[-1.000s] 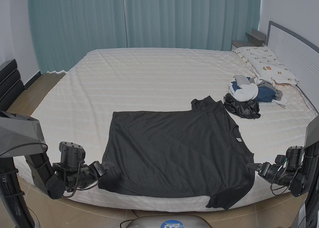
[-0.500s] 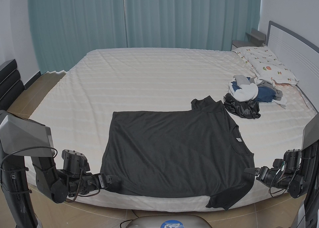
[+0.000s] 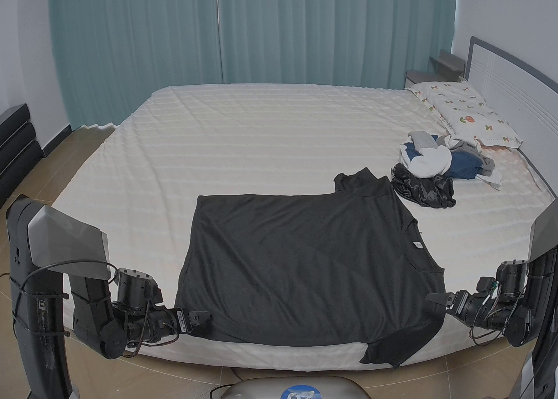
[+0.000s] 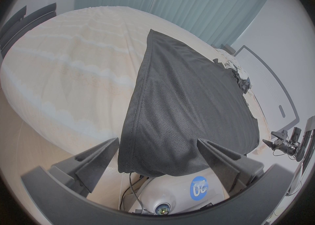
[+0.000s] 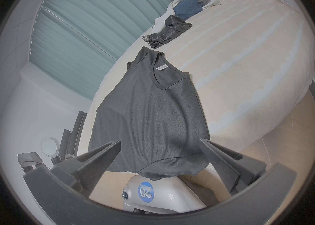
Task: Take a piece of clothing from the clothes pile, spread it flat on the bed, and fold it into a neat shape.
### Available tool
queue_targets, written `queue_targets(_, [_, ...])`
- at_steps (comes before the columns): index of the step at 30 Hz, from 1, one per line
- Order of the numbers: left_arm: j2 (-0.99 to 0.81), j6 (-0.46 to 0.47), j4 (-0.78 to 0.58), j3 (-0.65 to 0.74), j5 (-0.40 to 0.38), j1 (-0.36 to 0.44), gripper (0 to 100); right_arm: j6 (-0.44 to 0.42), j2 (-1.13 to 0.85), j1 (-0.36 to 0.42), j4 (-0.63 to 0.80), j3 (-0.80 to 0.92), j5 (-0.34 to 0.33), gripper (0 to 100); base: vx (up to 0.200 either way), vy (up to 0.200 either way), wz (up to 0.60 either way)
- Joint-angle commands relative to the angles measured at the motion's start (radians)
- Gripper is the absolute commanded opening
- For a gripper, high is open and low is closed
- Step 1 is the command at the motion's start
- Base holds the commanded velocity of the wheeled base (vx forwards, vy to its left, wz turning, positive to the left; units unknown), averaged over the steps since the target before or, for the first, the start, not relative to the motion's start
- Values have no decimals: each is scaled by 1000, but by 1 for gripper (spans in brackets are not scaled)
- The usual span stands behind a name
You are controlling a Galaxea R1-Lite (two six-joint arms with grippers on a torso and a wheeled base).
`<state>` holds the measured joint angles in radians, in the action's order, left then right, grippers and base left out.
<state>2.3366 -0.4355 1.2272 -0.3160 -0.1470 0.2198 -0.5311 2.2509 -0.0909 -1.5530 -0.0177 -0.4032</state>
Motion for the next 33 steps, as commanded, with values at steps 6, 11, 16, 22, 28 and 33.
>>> queue_targets(6, [9, -6, -2, 15, -9, -2, 0, -3, -4, -1, -12, 2, 0, 100, 0, 0, 0])
queue_targets(11, [-22, -8, 8, 52, -8, -14, 0, -4, -4, -1, -12, 2, 0, 100, 0, 0, 0])
queue_targets(16, [-62, -32, 8, 75, -8, -23, 0, -4, -4, -1, -12, 2, 0, 100, 0, 0, 0])
queue_targets(22, [-129, -63, 8, 100, -8, -19, 0, -4, -4, -1, -12, -1, 0, 100, 0, 0, 0])
queue_targets(28, [-143, -81, 3, 72, -6, -11, 0, 3, -1, -7, -10, -31, -2, 100, 0, 0, 0])
queue_targets(33, [-143, -86, 1, 49, -9, -20, 0, 5, 13, -9, -9, -71, -5, 100, 0, 0, 0])
